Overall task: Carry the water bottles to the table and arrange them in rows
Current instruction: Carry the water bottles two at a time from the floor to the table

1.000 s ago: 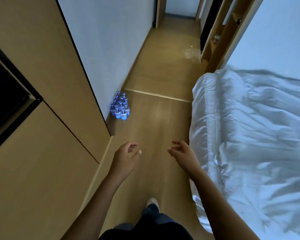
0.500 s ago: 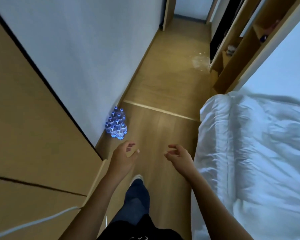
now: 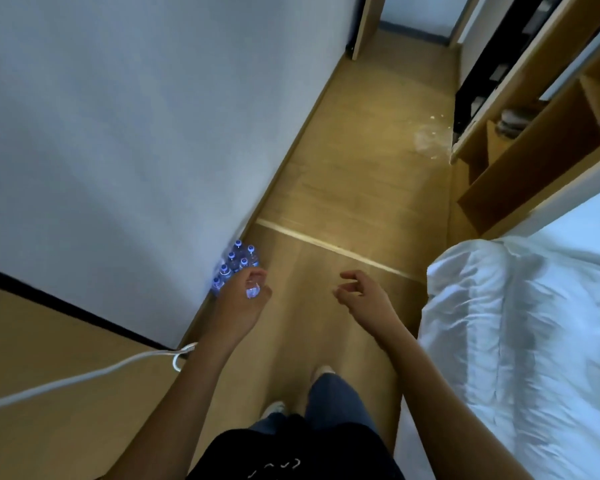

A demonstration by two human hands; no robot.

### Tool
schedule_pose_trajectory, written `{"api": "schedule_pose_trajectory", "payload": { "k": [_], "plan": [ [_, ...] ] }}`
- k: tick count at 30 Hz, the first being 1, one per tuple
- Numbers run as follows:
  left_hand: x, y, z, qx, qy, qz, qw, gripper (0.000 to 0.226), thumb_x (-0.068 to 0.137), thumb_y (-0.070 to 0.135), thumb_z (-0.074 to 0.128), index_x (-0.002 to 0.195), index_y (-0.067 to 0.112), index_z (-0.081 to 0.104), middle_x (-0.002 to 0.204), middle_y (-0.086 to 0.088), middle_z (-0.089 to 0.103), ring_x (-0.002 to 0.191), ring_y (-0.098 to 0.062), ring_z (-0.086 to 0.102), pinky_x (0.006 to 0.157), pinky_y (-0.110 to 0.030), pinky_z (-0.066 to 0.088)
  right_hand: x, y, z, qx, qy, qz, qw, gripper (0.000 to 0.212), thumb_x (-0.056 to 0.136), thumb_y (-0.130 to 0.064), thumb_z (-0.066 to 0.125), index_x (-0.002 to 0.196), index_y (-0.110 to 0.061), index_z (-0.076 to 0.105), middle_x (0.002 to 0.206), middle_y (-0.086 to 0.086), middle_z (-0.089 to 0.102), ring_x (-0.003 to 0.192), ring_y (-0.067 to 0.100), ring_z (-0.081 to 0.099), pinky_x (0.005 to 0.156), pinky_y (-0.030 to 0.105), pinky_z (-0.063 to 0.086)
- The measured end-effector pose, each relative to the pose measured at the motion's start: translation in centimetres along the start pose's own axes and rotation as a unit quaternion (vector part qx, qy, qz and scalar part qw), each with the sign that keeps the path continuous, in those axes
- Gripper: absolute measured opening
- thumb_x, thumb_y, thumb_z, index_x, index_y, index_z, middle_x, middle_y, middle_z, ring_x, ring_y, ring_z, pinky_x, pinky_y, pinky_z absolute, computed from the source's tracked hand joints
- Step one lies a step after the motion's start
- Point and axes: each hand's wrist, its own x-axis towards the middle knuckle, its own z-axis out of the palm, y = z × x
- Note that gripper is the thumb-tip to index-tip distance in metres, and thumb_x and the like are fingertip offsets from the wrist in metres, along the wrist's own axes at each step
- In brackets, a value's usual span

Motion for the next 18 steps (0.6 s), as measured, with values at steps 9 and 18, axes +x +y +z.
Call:
{"api": "schedule_pose_trajectory", "payload": {
  "k": [9, 18],
  "plan": [
    [10.2, -0.5, 1.9, -0.061, 0.120, -0.125, 0.983, 0.035, 0.089, 0.020, 0.069, 0.123, 0.017, 0.060, 0.120, -0.005, 0.065, 0.111, -0.021, 0.061, 0.097, -0.040, 0.050, 17.1, -4.9, 0.6, -0.071, -0.162, -0.023, 0.984, 0.037, 0.094, -0.022, 0.065, 0.129, -0.016, 0.056, 0.106, -0.001, 0.063, 0.095, 0.011, 0.061, 0.070, 0.014, 0.044],
    [18.6, 1.2, 4.1, -0.089, 0.259, -0.221, 0.936, 0.026, 0.086, 0.015, 0.070, 0.112, 0.014, 0.065, 0.101, 0.004, 0.066, 0.095, -0.012, 0.061, 0.079, -0.019, 0.042, 31.7, -10.2, 1.7, -0.198, -0.317, -0.108, 0.921, 0.038, 0.095, -0.023, 0.065, 0.131, -0.014, 0.056, 0.119, 0.005, 0.067, 0.102, 0.013, 0.063, 0.070, 0.007, 0.042]
  ]
}}
